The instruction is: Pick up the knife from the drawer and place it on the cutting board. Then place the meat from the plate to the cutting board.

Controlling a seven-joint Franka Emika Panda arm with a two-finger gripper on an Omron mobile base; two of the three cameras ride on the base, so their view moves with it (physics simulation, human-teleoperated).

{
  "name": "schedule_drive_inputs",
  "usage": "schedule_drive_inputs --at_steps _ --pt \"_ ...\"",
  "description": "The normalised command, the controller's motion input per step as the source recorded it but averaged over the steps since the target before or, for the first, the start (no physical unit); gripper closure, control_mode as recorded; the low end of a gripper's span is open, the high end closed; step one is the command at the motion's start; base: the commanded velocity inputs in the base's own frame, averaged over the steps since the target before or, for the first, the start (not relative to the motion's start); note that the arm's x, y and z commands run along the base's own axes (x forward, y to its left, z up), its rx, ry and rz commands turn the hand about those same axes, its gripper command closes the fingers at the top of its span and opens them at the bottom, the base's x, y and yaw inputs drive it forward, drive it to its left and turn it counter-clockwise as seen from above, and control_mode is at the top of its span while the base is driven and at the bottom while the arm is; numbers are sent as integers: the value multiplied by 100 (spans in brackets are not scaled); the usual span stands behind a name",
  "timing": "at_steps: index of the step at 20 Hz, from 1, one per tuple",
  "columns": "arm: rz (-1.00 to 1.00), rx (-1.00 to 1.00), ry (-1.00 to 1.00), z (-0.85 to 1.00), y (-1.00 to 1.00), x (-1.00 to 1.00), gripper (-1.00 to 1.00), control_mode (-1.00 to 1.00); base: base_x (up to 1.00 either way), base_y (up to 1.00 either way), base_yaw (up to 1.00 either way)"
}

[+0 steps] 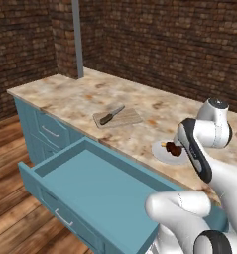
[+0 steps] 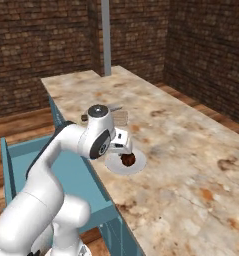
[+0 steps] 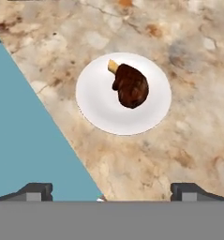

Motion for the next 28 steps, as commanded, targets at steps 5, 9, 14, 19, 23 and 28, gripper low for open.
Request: schedule_drive_inputs --at_steps 5,9,14,19,23,28 --pt "33 -6 0 -26 -5 60 -100 -100 0 0 0" --pt "31 -13 0 -34 -6 49 -100 -100 0 0 0" --pt "24 -17 1 -31 -4 50 -100 -100 0 0 0" --pt "4 -8 7 -20 0 33 -100 -100 0 0 0" --pt "0 -1 16 -31 0 32 -100 -100 0 0 0" --pt "0 0 1 -13 0 30 -100 -100 0 0 0"
